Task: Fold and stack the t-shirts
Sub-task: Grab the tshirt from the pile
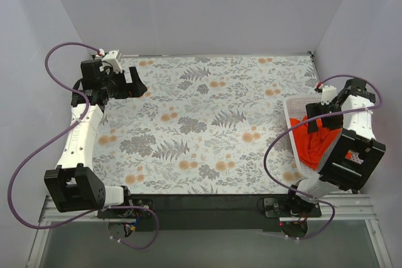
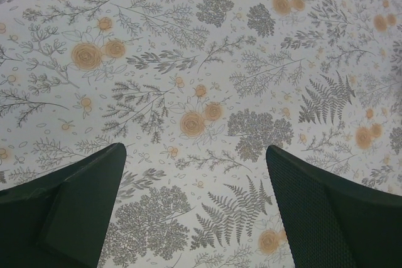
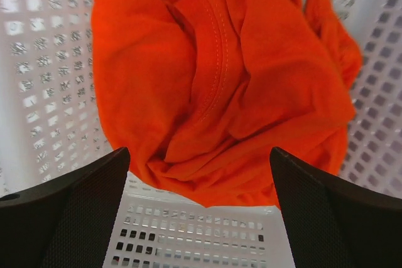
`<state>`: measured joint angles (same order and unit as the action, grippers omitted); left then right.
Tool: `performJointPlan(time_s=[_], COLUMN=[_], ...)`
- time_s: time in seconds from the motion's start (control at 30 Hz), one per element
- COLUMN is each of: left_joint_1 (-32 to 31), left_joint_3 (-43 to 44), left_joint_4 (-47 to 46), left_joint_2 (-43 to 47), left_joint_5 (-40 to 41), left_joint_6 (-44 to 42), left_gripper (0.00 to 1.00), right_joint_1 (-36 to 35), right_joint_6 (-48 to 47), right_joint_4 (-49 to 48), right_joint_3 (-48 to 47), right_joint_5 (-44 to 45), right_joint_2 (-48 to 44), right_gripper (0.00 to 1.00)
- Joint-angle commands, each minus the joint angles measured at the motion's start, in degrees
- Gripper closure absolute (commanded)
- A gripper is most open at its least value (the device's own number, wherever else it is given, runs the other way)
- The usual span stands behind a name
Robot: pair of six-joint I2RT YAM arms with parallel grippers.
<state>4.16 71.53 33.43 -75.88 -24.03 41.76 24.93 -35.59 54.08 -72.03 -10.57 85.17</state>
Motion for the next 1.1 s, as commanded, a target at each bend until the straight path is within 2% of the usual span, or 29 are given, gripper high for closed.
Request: performJointPlan(time_s=[0.0, 0.23, 0.4, 0.47, 0.53, 0.63, 0.67, 0.7, 0.73, 0.83, 0.87, 0.97, 1.07], left_joint_1=[-0.03, -0.03, -0.03, -0.03, -0.03, -0.03, -0.03, -0.03, -0.03, -0.03, -0.12, -0.12, -0.03], left_joint_3=[1.51, 0.72, -0.60, -1.04, -0.86, -1.04, -0.95, -0.86, -0.78, -0.07, 0.28, 2.03, 4.40], left_joint_4=[0.06, -0.56, -1.26, -1.44, -1.61, -1.61, -1.61, -1.70, -1.61, -0.91, -0.65, 0.93, 2.16], left_joint_2=[0.82, 0.99, 1.78, 1.87, 1.78, 1.87, 1.79, 1.87, 1.79, 1.61, 1.26, 0.56, 0.12], left_joint_5=[-3.04, -2.25, -1.72, -1.20, -0.49, -0.14, -0.23, -0.40, -0.75, -1.80, -3.29, -5.32, -5.68], left_joint_6=[-0.98, -1.24, -1.41, -1.59, -1.77, -2.12, -2.12, -2.12, -1.68, -0.89, -0.71, -0.10, 0.34], left_gripper=[0.06, 0.06, 0.06, 0.06, 0.06, 0.06, 0.06, 0.06, 0.06, 0.06, 0.06, 0.06, 0.06], right_joint_1=[2.05, 2.05, 2.05, 2.05, 2.05, 2.05, 2.05, 2.05, 2.05, 2.14, 2.14, 1.44, -2.07], right_joint_6=[-0.80, 0.96, 1.32, 0.88, 0.09, -0.87, -1.23, -1.67, -1.67, -2.37, -2.46, -2.81, -2.99], right_joint_4=[-1.59, -10.92, -19.69, -21.47, -20.60, -14.91, -10.54, -8.66, -7.34, -4.52, -3.56, 0.91, 6.19], right_joint_3=[2.85, 10.75, 18.23, 20.95, 21.40, 19.22, 16.42, 15.00, 13.34, 6.74, 4.81, -7.91, -25.90], right_joint_5=[1.51, 2.57, 7.13, 9.06, 8.81, 5.04, 1.99, 0.56, -1.10, -4.89, -8.56, -15.69, -22.98], right_joint_2=[3.07, 8.60, 8.35, 8.18, 7.74, 6.07, 5.46, 3.80, 2.74, -2.45, -3.68, -6.24, -4.49], right_gripper=[0.02, 0.02, 0.02, 0.05, 0.13, 0.46, 0.63, 0.75, 0.98, 0.99, 0.99, 0.99, 0.99])
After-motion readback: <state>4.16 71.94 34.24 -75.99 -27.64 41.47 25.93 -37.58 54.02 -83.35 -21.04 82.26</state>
